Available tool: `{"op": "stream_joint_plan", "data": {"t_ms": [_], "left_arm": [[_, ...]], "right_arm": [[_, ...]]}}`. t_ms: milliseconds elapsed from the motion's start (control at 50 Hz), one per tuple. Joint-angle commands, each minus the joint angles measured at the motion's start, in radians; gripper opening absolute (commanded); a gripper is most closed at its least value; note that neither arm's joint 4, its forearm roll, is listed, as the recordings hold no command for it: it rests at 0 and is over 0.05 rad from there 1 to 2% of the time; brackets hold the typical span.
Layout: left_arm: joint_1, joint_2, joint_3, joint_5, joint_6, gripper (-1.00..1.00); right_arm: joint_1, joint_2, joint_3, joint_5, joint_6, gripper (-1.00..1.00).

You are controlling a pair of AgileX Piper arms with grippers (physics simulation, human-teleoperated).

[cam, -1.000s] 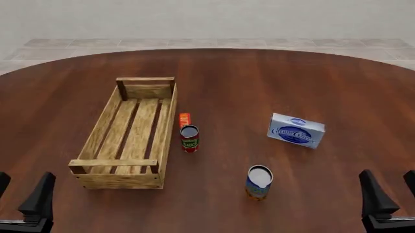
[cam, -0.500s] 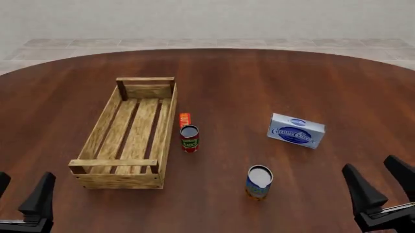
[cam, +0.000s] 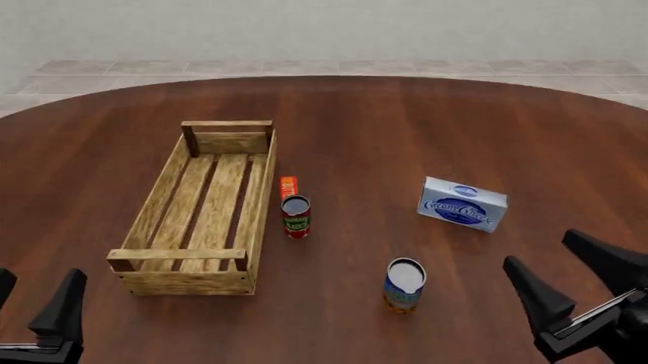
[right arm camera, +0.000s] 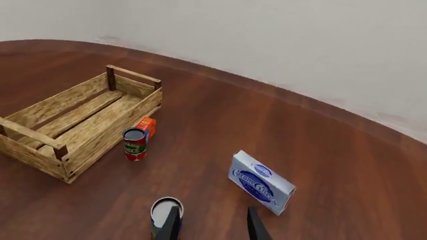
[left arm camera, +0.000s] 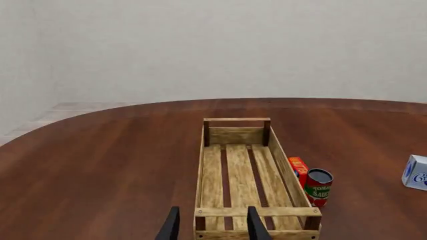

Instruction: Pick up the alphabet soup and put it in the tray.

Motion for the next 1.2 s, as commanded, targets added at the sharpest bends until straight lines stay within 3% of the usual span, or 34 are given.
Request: {"op": "stream_joint_plan", "data": {"t_ms": [20, 520, 1200], "left_arm": [[0.000, 0.000, 0.000, 0.000, 0.000, 1.00], [0.000, 0.000, 0.000, 0.000, 0.000, 1.00], [0.000, 0.000, 0.000, 0.000, 0.000, 1.00]], "right_arm": [[0.054, 0.061, -0.035, 0.026, -0.040, 1.00], [0.154, 0.175, -0.026, -0.033, -0.058, 1.00], [0.190, 0.321, 0.016, -0.188, -0.079, 1.00]]}}
